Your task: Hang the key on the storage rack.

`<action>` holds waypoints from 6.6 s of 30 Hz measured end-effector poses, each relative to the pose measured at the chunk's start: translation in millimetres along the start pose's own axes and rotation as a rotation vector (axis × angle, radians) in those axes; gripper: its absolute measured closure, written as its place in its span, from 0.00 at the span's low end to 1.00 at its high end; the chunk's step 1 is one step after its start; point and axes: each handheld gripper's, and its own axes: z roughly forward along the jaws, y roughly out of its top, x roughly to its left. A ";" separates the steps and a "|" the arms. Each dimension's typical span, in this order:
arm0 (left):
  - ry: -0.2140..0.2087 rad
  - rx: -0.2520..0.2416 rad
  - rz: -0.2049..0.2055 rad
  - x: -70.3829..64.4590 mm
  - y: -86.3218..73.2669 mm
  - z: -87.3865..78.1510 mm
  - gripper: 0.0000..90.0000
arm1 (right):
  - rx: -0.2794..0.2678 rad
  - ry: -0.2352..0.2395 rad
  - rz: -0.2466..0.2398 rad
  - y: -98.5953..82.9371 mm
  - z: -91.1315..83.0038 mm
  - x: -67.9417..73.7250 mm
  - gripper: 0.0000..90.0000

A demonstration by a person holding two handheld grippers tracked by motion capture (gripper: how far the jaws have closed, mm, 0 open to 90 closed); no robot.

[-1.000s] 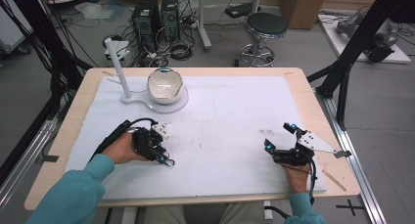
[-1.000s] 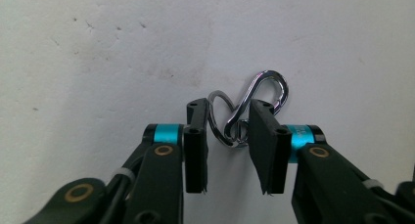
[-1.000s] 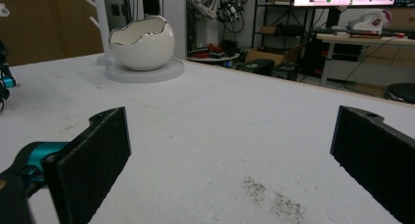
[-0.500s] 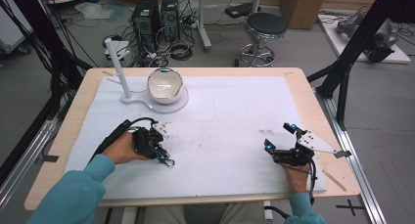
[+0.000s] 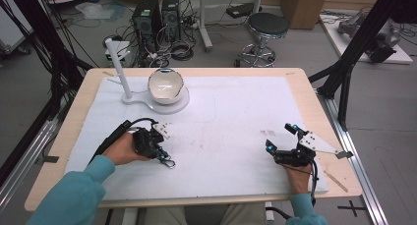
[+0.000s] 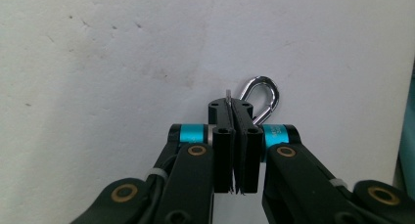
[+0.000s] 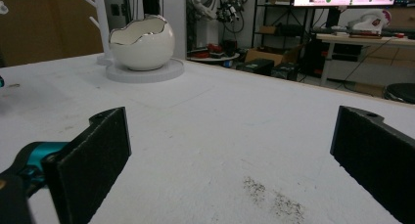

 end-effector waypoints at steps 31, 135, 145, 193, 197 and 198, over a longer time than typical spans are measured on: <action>0.073 -0.224 -0.033 11.9 -14.8 -63.3 0.98 | -0.002 0.000 -0.009 0.0 0.4 -0.1 0.01; 0.346 -0.323 -0.370 175.0 -55.2 -186.2 0.98 | 0.001 -0.005 -0.007 -0.1 0.6 -0.1 0.01; 0.451 -0.377 -0.342 174.1 -55.0 -189.0 0.75 | 0.000 -0.006 -0.012 0.0 0.7 0.1 0.01; 0.509 -1.088 -0.207 -22.2 -154.2 -46.7 0.02 | 0.006 -0.005 -0.022 0.0 0.6 1.7 0.01; 0.508 -1.103 -0.213 -29.9 -161.5 -26.8 0.02 | 0.004 -0.005 -0.028 0.0 0.9 1.6 0.01; 0.499 -1.105 -0.217 -31.0 -162.2 -24.1 0.02 | 0.004 -0.004 -0.025 0.0 0.8 1.6 0.01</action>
